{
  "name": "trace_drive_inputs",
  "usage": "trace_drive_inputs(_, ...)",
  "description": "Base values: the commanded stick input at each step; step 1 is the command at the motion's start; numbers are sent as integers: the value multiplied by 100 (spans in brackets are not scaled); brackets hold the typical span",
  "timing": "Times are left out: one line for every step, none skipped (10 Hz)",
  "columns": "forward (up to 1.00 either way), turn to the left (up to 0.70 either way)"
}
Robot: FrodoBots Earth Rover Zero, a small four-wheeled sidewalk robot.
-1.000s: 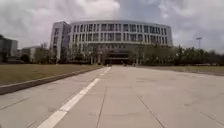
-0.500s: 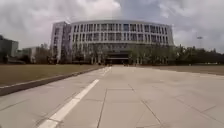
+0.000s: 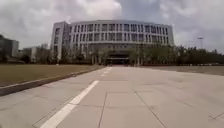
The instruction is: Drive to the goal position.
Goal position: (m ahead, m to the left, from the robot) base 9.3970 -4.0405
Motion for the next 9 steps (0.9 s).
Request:
trace_drive_inputs(50,-2)
trace_drive_inputs(50,-2)
trace_drive_inputs(50,-2)
trace_drive_inputs(50,-2)
trace_drive_inputs(50,-2)
trace_drive_inputs(50,-2)
trace_drive_inputs(50,-2)
trace_drive_inputs(50,-2)
trace_drive_inputs(50,-2)
